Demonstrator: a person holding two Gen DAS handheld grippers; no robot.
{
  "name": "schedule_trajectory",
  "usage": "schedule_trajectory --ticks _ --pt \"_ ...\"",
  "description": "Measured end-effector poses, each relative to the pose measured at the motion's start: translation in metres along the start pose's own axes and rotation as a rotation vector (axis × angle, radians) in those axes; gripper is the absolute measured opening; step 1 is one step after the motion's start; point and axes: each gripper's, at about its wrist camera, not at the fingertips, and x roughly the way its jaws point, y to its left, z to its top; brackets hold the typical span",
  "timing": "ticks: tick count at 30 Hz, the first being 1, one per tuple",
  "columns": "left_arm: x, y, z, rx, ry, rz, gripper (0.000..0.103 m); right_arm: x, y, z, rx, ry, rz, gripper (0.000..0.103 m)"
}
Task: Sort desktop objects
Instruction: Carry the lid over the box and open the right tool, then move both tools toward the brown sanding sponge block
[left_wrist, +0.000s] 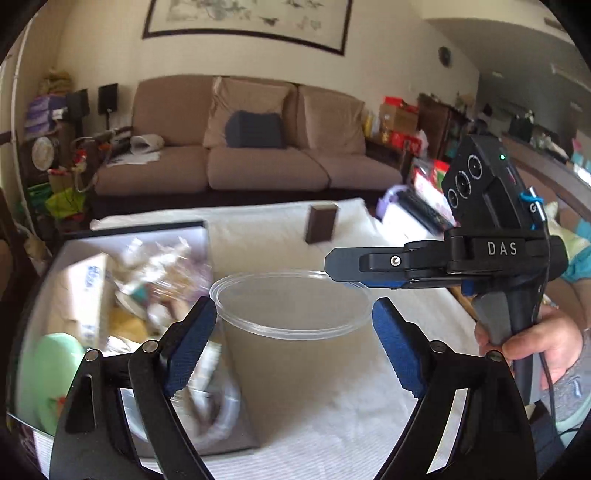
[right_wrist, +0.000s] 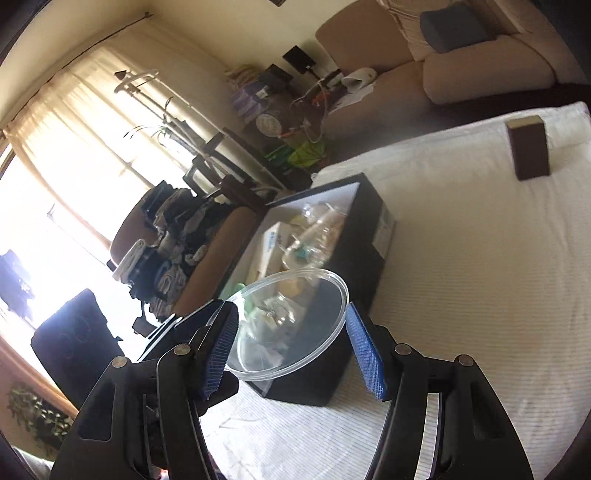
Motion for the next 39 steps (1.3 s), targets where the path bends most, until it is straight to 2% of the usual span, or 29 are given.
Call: schedule_trajectory --ticks 5,10,12,14,17,19,22,26,30,32,34,39 --pt "-0.011 0.079 0.018 -0.045 -0.015 0.081 0.085 0.077 0.038 0.036 -0.008 0.016 0.076 0.064" --pt "0.011 0.156 0.021 -0.106 0.02 0.13 0.084 0.167 0.056 0.072 -0.007 0.043 0.101 0.065" --pt "0.029 0.189 0.018 -0.142 0.071 0.139 0.084 0.203 0.058 0.085 -0.016 0.076 0.075 0.065" --pt "0.056 0.222 0.014 -0.176 0.157 0.156 0.083 0.246 0.057 0.098 -0.04 0.136 0.023 0.065" --pt "0.092 0.258 0.006 -0.227 0.288 0.167 0.077 0.308 0.052 0.109 -0.073 0.279 -0.105 0.065" --pt "0.097 0.266 0.002 -0.259 0.334 0.141 0.077 0.33 0.053 0.111 -0.113 0.324 -0.166 0.065" --pt "0.09 0.262 0.001 -0.207 0.345 0.186 0.077 0.337 0.062 0.105 -0.168 0.33 -0.177 0.064" --pt "0.074 0.264 -0.002 -0.223 0.33 0.174 0.078 0.335 0.066 0.099 -0.24 0.32 -0.252 0.064" --pt "0.062 0.266 0.002 -0.213 0.321 0.164 0.079 0.341 0.059 0.098 -0.243 0.343 -0.313 0.063" --pt "0.056 0.267 0.005 -0.209 0.314 0.163 0.079 0.337 0.057 0.1 -0.221 0.335 -0.295 0.064" --pt "0.047 0.264 0.008 -0.214 0.3 0.155 0.079 0.32 0.058 0.103 -0.194 0.303 -0.236 0.063" --pt "0.032 0.231 0.019 -0.16 0.27 0.126 0.08 0.261 0.061 0.104 -0.222 0.275 -0.221 0.063"
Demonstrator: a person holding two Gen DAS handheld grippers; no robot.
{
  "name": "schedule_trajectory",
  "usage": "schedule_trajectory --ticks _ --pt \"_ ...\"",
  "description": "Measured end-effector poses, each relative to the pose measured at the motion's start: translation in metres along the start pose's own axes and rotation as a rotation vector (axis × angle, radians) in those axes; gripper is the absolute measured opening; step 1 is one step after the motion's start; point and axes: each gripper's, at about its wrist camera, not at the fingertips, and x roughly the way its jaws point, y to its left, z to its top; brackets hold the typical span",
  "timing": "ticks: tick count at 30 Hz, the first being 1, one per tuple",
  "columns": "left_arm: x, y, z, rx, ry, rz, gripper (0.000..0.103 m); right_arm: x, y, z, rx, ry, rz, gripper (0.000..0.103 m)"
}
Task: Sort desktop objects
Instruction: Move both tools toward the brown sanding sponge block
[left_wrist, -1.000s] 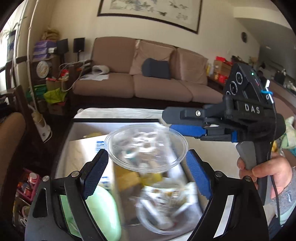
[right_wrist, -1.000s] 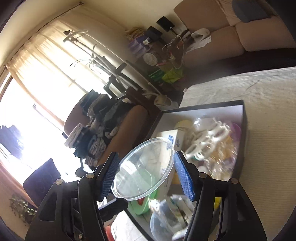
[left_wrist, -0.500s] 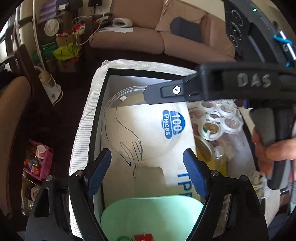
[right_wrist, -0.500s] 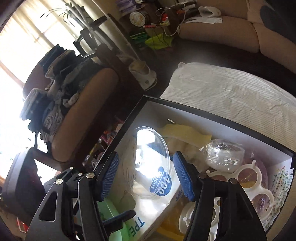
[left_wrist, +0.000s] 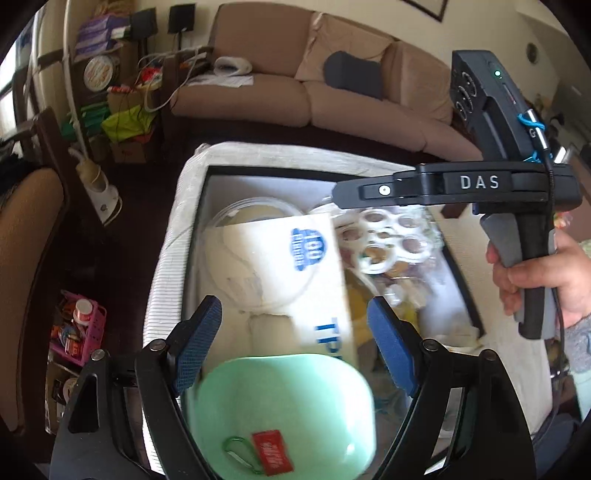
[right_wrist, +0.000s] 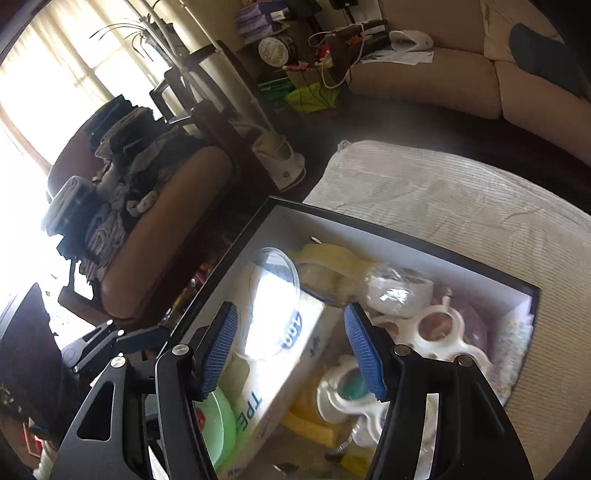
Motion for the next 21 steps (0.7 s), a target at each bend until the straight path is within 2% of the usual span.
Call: schedule_trajectory --ticks 4,5,8,11,15,18,21 --pt "-0.007 -0.053 0.011 0.064 -0.023 -0.071 0.087 -0.065 -0.028 -0.023 0.018 -0.038 -0.016 0.066" --pt "-0.007 -0.071 0.015 0.083 -0.027 -0.088 0.088 -0.08 -0.036 -0.028 0.022 -0.046 -0.03 0.071" --pt "0.0 -0.123 0.035 0.131 -0.03 -0.127 0.089 -0.129 -0.074 -0.045 0.047 -0.087 -0.113 0.084" --pt "0.022 -0.178 0.058 0.148 -0.016 -0.142 0.09 -0.172 -0.128 -0.06 0.135 -0.135 -0.191 0.086" --pt "0.077 -0.251 0.087 0.178 0.021 -0.147 0.091 -0.218 -0.199 -0.082 0.241 -0.209 -0.293 0.088" --pt "0.139 -0.306 0.11 0.227 0.063 -0.144 0.091 -0.237 -0.245 -0.1 0.318 -0.254 -0.303 0.088" --pt "0.201 -0.346 0.126 0.294 0.085 -0.106 0.091 -0.244 -0.285 -0.113 0.381 -0.277 -0.301 0.088"
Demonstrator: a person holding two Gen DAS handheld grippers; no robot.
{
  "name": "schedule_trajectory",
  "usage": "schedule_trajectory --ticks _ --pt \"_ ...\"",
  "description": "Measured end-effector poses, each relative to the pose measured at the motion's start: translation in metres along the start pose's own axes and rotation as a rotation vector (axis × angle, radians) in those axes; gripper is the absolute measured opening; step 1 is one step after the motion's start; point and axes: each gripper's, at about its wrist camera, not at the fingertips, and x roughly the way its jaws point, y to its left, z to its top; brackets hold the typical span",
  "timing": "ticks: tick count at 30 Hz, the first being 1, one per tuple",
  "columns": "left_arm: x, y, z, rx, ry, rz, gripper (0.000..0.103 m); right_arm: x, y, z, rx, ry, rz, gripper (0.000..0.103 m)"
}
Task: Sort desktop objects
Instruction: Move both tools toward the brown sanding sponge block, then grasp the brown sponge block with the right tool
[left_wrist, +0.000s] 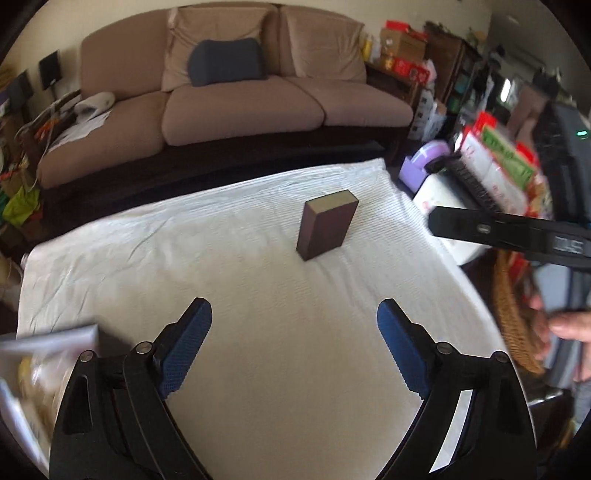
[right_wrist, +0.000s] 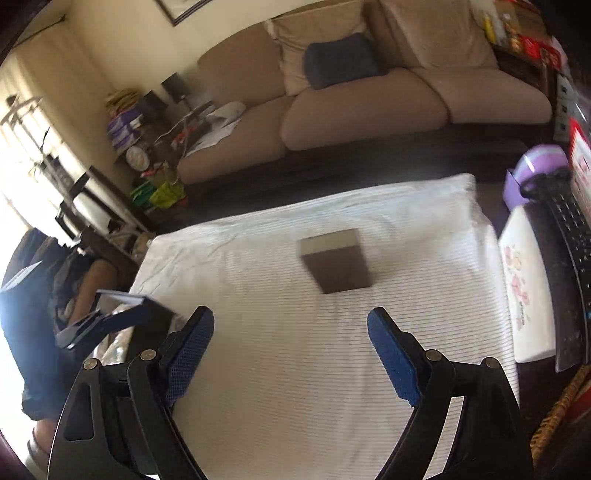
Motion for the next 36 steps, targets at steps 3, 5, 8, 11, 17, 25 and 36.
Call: schedule_trajectory --ticks 3,5,8,11,17,25,36 --pt "0.058 -0.017 0.024 0.067 0.033 0.033 0.091 0.007 -0.034 0.008 0.039 -0.006 -0.001 0.088" --pt "0.086 -0.019 0.036 0.099 0.026 0.047 0.091 0.015 -0.052 0.018 0.063 -0.022 0.01 0.088" --pt "0.117 -0.016 0.049 0.099 0.017 0.024 0.091 0.032 -0.072 0.036 0.097 -0.039 0.08 0.088" --pt "0.138 -0.015 0.057 0.116 -0.008 -0.003 0.09 0.057 -0.075 0.049 0.081 -0.024 0.146 0.088" --pt "0.169 -0.015 0.062 0.15 0.001 -0.013 0.044 0.107 -0.072 0.05 0.082 0.047 0.2 0.088" --pt "0.183 -0.002 0.059 0.047 0.033 -0.052 0.033 0.116 -0.093 0.047 0.168 -0.012 0.206 0.089" --pt "0.129 0.108 0.026 -0.52 -0.196 -0.164 0.07 0.149 -0.071 0.032 -0.064 -0.035 -0.013 0.093"
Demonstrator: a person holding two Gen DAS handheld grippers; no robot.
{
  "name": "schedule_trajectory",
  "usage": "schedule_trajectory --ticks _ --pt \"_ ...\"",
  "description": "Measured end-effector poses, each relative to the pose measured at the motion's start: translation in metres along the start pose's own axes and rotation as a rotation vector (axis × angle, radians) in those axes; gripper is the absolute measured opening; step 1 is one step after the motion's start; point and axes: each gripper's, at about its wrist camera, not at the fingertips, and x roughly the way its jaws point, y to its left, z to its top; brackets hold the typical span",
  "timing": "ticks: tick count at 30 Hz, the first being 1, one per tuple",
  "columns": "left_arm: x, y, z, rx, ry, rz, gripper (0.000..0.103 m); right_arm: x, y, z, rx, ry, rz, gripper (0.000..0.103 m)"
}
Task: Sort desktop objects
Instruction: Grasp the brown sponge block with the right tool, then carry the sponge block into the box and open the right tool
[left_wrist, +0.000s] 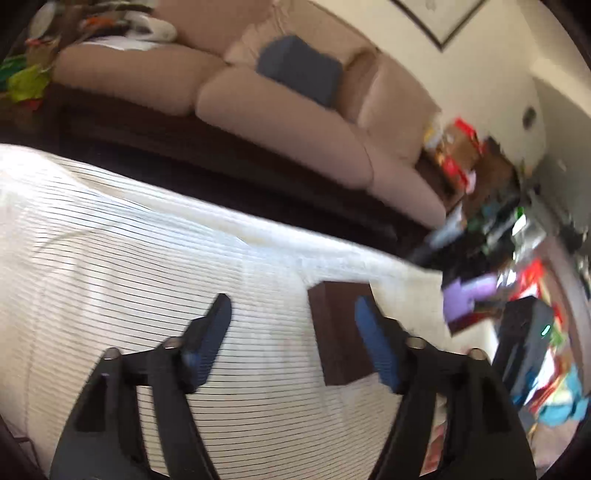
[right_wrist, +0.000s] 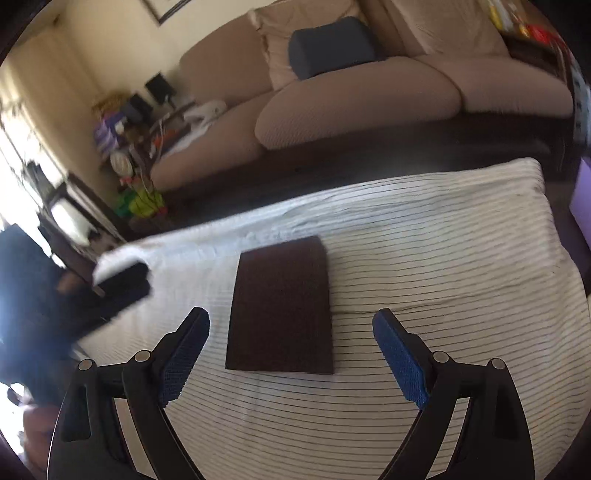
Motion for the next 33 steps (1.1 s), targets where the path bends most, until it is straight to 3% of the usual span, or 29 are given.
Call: schedule_trajectory --ticks 5,7,8,9,15,21,22,23,24,27,28,30,31,33 --pt "-0.002 0.005 -0.004 -0.002 0.034 0.046 0.07 0.033 0.032 -0.008 -0.139 0.092 -0.156 0.096" --pt "-0.004 0.007 -0.009 -0.024 0.048 0.042 0.07 0.04 0.036 -0.013 -0.173 0.124 -0.225 0.089" --pt "-0.005 0.008 -0.011 -0.033 0.053 0.043 0.07 0.037 0.036 -0.015 -0.188 0.111 -0.247 0.073" --pt "-0.006 0.008 -0.014 -0.042 0.064 0.032 0.07 0.031 0.036 -0.016 -0.184 0.101 -0.242 0.073" --pt "-0.043 0.014 -0.035 -0.128 0.136 -0.072 0.07 -0.044 0.053 -0.037 -0.183 0.047 -0.066 0.073" --pt "-0.147 0.01 -0.057 -0.158 0.089 -0.209 0.068 -0.129 0.126 -0.077 -0.318 0.091 0.1 0.073" --pt "-0.168 0.008 -0.06 -0.139 0.082 -0.219 0.063 -0.143 0.141 -0.083 -0.329 0.093 0.131 0.073" --pt "-0.188 0.006 -0.062 -0.115 0.074 -0.216 0.045 -0.154 0.153 -0.086 -0.336 0.094 0.154 0.073" --pt "-0.206 0.006 -0.064 -0.097 0.069 -0.209 0.037 -0.163 0.165 -0.09 -0.34 0.099 0.184 0.073" --pt "-0.262 0.015 -0.069 -0.094 0.039 -0.18 0.036 -0.182 0.209 -0.101 -0.392 0.112 0.236 0.073" --pt "-0.281 0.021 -0.071 -0.086 0.028 -0.158 0.04 -0.186 0.226 -0.106 -0.414 0.116 0.235 0.073" --pt "-0.317 0.032 -0.076 -0.059 0.0 -0.06 0.06 -0.187 0.254 -0.112 -0.428 0.128 0.25 0.073" --pt "-0.336 0.039 -0.08 -0.05 -0.027 -0.016 0.078 -0.187 0.27 -0.113 -0.433 0.132 0.263 0.073" --pt "-0.372 0.058 -0.09 -0.046 -0.08 -0.003 0.082 -0.184 0.297 -0.118 -0.453 0.143 0.286 0.073"
